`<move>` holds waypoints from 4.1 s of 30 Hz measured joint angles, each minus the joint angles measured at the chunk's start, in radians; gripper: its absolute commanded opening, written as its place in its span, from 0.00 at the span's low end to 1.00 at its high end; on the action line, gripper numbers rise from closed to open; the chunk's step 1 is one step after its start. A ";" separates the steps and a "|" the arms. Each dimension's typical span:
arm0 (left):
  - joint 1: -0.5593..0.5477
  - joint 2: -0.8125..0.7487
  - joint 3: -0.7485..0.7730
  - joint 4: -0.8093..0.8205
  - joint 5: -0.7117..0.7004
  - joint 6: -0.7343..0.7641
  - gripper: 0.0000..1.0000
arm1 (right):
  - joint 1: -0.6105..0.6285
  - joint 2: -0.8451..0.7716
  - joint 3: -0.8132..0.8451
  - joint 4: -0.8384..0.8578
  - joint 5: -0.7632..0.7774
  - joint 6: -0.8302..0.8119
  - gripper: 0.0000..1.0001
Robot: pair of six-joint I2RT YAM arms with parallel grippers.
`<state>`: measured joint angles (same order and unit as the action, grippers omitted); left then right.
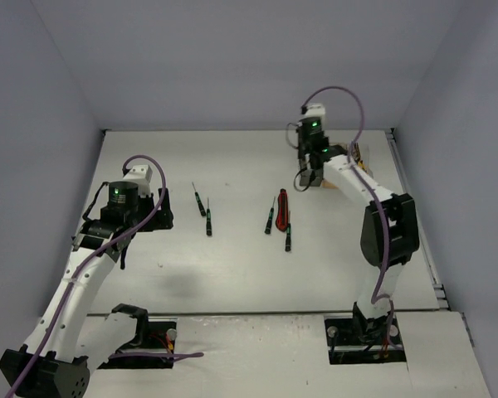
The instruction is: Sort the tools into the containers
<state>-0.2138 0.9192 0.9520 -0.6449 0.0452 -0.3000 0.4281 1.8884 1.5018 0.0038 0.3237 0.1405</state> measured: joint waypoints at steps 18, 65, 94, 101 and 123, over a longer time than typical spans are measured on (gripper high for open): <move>0.001 0.020 0.000 0.006 0.000 0.000 0.81 | -0.331 0.235 0.126 0.007 -0.218 -0.225 0.28; 0.020 0.024 0.000 0.007 0.019 -0.003 0.81 | 0.159 0.019 -0.350 0.094 0.005 0.257 0.49; 0.020 0.033 0.000 0.006 0.030 -0.004 0.81 | 0.141 0.025 -0.382 0.113 0.042 0.282 0.43; 0.020 0.033 0.000 0.006 0.030 -0.003 0.81 | 0.136 0.033 -0.395 0.130 0.057 0.280 0.25; 0.020 0.036 0.000 0.007 0.030 -0.004 0.81 | -0.136 -0.134 -0.230 0.114 -0.064 0.023 0.00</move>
<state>-0.1940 0.9548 0.9516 -0.6383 0.0753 -0.3036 0.2920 1.7543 1.2720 0.1176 0.2598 0.1632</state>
